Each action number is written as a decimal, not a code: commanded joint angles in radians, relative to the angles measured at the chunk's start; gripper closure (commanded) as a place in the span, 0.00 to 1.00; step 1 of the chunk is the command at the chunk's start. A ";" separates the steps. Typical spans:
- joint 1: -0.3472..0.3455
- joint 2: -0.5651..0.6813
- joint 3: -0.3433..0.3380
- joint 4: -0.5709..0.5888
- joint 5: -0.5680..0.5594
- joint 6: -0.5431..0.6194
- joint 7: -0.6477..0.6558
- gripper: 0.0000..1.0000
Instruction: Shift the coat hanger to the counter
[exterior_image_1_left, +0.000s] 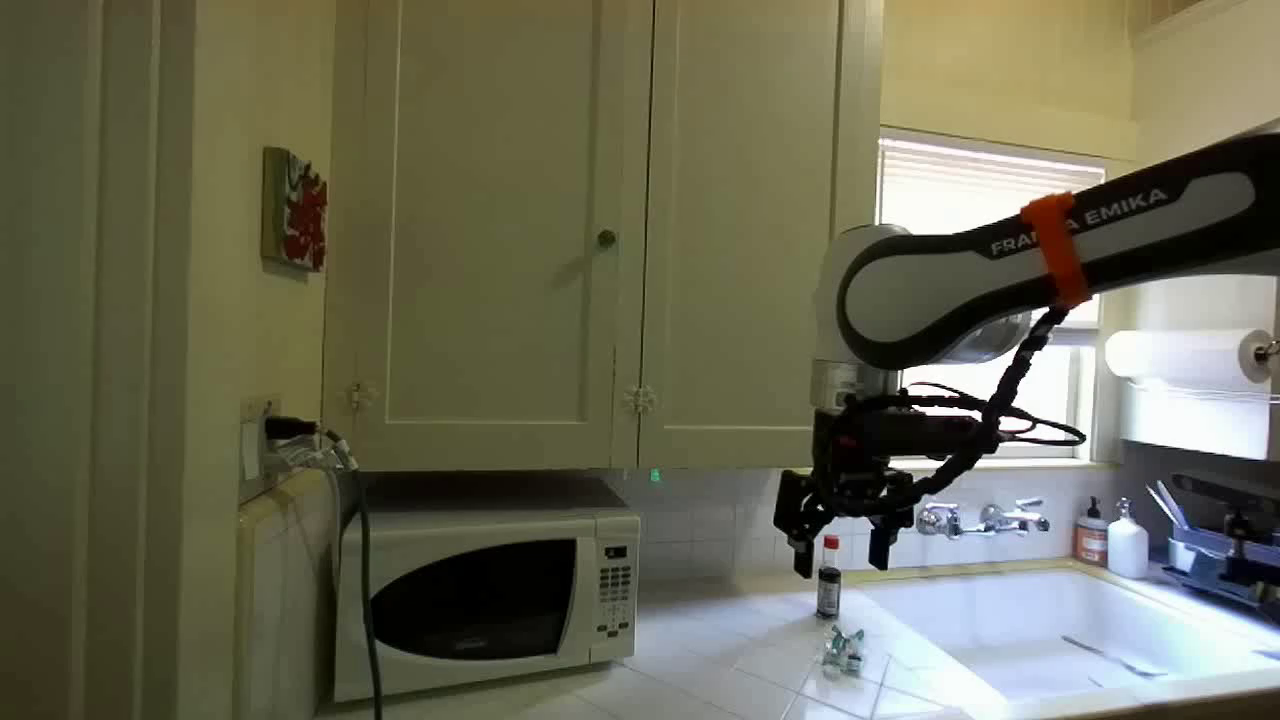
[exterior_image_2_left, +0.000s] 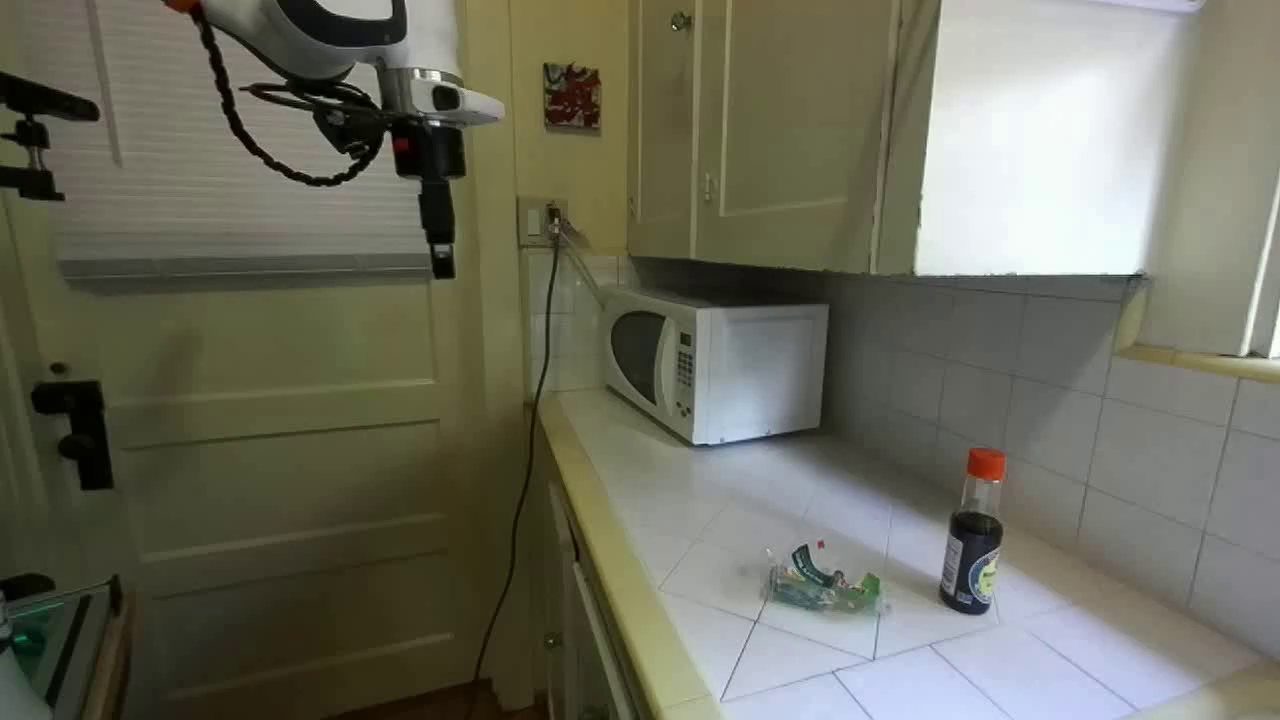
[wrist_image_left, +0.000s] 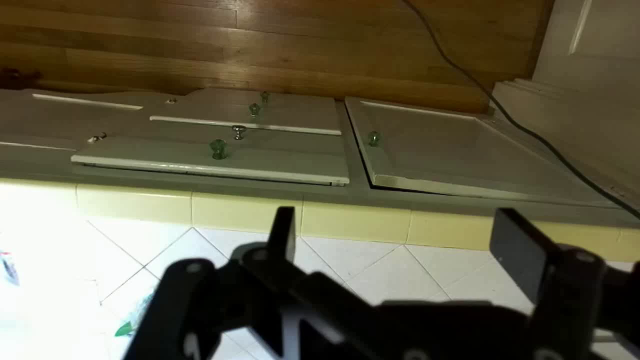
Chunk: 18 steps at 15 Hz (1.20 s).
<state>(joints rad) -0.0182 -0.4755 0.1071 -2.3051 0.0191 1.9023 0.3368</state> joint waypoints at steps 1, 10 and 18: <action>0.002 0.001 -0.002 0.001 -0.001 -0.002 0.000 0.00; -0.035 0.030 0.013 0.092 0.034 -0.036 0.214 0.00; -0.134 0.075 -0.002 0.331 -0.086 0.044 0.485 0.00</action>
<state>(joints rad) -0.1097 -0.4321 0.1033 -2.0631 0.0064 1.9172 0.7468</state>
